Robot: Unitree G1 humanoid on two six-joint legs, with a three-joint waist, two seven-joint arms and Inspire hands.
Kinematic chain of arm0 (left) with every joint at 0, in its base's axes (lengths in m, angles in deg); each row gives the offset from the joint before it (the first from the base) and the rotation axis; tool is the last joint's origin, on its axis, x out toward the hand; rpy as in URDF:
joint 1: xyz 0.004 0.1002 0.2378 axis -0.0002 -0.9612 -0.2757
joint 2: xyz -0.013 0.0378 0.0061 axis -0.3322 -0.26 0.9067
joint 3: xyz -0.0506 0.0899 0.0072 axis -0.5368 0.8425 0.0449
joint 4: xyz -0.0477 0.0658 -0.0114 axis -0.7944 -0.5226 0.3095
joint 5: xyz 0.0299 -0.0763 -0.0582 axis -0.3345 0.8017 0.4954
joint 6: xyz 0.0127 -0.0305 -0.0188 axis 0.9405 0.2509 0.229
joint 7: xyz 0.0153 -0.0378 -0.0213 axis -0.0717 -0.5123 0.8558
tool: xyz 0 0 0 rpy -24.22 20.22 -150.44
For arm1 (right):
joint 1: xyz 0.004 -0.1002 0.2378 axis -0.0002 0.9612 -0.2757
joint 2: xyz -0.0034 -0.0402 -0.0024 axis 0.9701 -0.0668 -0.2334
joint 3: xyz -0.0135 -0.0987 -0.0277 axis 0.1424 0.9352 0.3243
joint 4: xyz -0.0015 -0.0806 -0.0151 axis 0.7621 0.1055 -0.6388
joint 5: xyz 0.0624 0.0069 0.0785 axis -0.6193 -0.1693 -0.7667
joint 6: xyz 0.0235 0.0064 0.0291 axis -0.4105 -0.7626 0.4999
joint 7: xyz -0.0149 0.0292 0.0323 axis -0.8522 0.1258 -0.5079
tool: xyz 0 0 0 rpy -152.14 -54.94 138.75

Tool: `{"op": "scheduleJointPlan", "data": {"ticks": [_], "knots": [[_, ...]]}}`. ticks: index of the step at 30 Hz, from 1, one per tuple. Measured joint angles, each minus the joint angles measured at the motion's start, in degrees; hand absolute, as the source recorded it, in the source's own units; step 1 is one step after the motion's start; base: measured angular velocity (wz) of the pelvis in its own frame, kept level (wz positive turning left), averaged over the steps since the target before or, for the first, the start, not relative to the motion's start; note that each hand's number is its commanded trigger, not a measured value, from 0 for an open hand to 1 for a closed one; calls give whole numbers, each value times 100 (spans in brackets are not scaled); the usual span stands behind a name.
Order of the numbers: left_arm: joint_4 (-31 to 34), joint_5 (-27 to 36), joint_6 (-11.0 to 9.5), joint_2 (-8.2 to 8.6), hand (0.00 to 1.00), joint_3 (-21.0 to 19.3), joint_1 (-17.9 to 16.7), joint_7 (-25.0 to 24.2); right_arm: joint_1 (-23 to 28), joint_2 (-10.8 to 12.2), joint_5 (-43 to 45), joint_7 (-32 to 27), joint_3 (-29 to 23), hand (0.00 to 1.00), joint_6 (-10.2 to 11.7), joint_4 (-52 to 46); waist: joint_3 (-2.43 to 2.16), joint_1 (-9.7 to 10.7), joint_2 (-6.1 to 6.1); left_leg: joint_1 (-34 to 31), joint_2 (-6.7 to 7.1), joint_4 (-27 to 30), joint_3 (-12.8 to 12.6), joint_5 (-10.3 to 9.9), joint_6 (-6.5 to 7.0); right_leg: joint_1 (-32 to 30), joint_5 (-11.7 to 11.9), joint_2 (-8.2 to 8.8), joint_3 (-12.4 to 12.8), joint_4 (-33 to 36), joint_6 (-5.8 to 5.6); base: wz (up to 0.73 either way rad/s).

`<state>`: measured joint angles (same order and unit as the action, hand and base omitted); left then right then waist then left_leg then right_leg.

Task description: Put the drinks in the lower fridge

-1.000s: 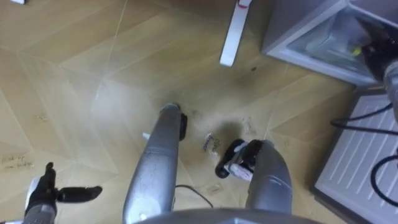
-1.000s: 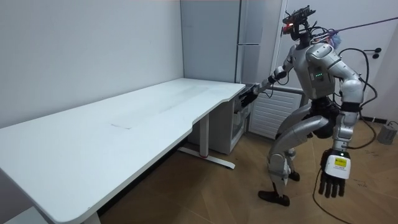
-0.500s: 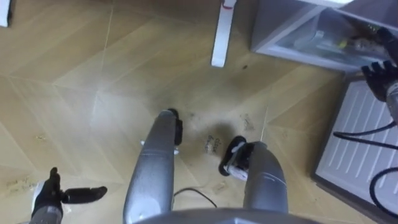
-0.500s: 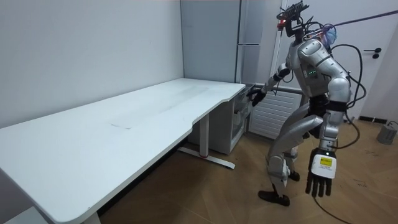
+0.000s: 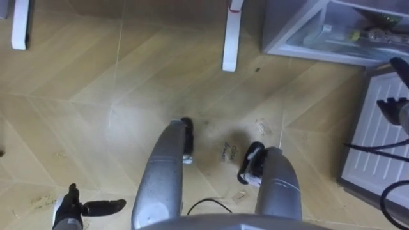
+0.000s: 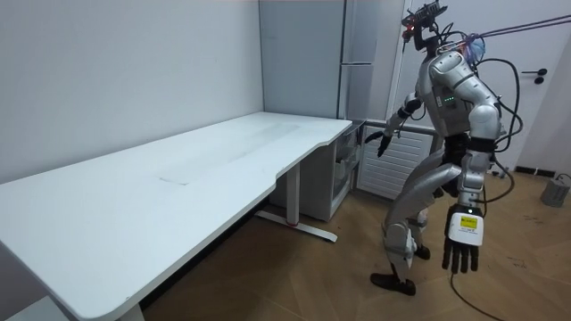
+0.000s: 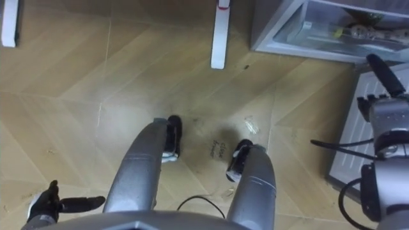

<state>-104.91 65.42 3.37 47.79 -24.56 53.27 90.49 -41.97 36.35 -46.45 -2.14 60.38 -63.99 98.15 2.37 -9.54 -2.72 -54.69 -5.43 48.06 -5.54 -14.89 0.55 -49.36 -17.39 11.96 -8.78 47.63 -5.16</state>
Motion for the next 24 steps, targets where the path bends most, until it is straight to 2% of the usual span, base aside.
{"op": "scheduleJointPlan", "data": {"ticks": [5,8,10,14,19,24], "knots": [[144,-7,3,-2,0,-5,7,-3,-77,1,-92,-109,-2,0,179,-301,0,30,0,-197,11,-25,-59,53,-29,-311,-22,37,64,138,42,0],[199,-7,-30,-9,0,0,-2,-9,-274,0,-99,-40,-1,0,228,-302,1,91,39,-356,18,72,-133,81,1,-567,-74,114,108,385,132,3],[200,41,-61,-25,0,2,-4,-35,-447,-1,-329,131,-7,0,240,-338,7,136,69,-513,7,204,-198,54,-16,-824,-197,125,227,652,145,2],[275,32,-92,-48,0,-1,-10,-143,-888,-8,-344,484,-44,0,374,-519,-13,209,234,-874,-3,378,-222,58,-65,-1298,-314,177,288,1011,237,3],[503,33,-88,-101,0,15,-116,-355,-1357,-8,-340,1142,-40,0,460,-522,-20,264,434,-920,-7,371,-227,92,-131,-1417,-384,210,287,1167,342,6],[710,-19,-30,-257,0,43,-126,-612,-1447,-7,-339,1390,17,0,448,-675,-24,304,444,-917,-14,323,-257,136,-207,-1519,-458,256,290,1291,445,4]]}}
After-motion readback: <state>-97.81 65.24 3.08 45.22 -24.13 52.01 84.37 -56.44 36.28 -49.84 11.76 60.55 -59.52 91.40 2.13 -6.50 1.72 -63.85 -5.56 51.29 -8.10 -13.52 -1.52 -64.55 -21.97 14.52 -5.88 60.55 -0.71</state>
